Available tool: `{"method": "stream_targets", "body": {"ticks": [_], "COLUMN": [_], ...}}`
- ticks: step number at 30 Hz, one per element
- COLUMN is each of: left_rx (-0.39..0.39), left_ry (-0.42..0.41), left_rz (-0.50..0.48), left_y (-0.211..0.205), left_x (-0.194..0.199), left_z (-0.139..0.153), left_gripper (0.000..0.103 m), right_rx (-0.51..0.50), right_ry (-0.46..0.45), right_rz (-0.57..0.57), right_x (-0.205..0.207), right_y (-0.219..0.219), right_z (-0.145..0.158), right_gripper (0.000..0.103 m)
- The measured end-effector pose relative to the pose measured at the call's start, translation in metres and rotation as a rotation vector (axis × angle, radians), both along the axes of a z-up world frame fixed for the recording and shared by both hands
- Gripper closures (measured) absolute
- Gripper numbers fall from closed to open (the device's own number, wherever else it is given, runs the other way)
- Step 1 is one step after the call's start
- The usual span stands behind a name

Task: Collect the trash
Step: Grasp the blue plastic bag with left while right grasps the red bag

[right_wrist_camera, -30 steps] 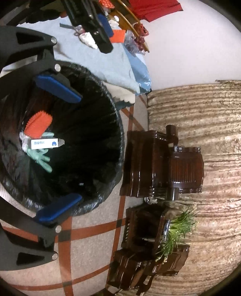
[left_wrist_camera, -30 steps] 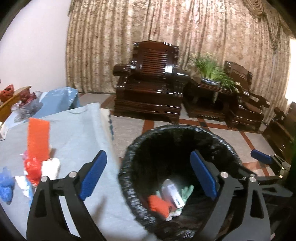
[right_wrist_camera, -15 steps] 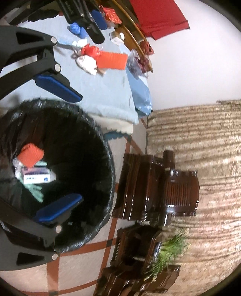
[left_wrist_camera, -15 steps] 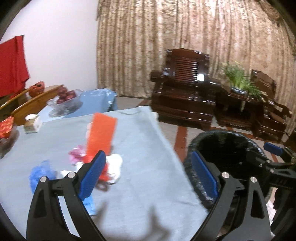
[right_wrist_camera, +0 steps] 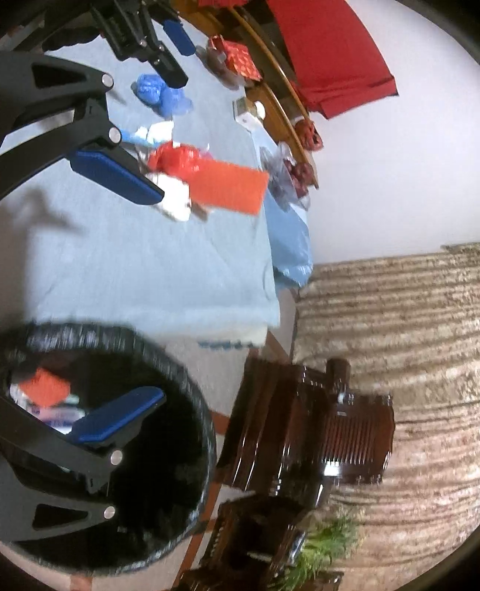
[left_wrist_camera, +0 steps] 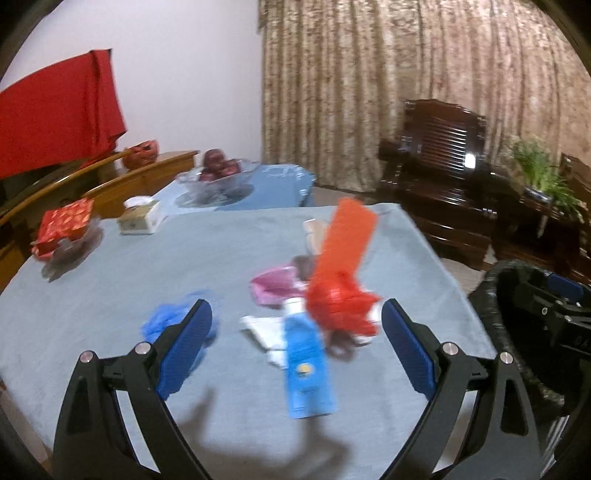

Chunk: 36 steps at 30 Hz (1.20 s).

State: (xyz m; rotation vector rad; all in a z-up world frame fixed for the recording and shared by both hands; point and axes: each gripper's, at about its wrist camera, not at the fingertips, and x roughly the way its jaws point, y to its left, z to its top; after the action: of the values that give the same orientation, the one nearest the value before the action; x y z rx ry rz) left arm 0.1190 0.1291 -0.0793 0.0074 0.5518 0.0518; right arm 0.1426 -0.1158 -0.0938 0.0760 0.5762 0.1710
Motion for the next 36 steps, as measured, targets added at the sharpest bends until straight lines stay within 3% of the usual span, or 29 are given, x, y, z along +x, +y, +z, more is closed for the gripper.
{"method": "stream_targets", "body": {"ticks": [9, 19, 28, 34, 35, 36], "left_rx": [0.009, 0.003, -0.023, -0.045, -0.046, -0.049], "left_ry": [0.014, 0.084, 0.159, 0.234, 0.247, 0.26], "left_rz": [0.114, 0.215, 0.238, 0.227, 0.223, 0.213], "left_y": [0.056, 0.111, 0.131, 0.134, 0.133, 0.133], "left_x": [0.008, 0.035, 0.061, 0.081, 0.083, 0.085], "left_z": [-0.012, -0.044, -0.069, -0.089, -0.091, -0.094], "left_gripper": [0.012, 0.012, 0.012, 0.013, 0.015, 0.026], "right_rx": [-0.048, -0.026, -0.022, -0.035, -0.032, -0.029], "right_ry": [-0.021, 0.009, 0.054, 0.072, 0.08, 0.083], "right_rz": [0.142, 0.163, 0.221, 0.276, 0.286, 0.294], "right_x": [0.022, 0.047, 0.068, 0.073, 0.074, 0.074], "right_y": [0.07, 0.103, 0.132, 0.14, 0.141, 0.142], "right_z": [-0.012, -0.031, -0.045, -0.048, -0.049, -0.049], "right_gripper": [0.006, 0.01, 0.033, 0.056, 0.062, 0.067]}}
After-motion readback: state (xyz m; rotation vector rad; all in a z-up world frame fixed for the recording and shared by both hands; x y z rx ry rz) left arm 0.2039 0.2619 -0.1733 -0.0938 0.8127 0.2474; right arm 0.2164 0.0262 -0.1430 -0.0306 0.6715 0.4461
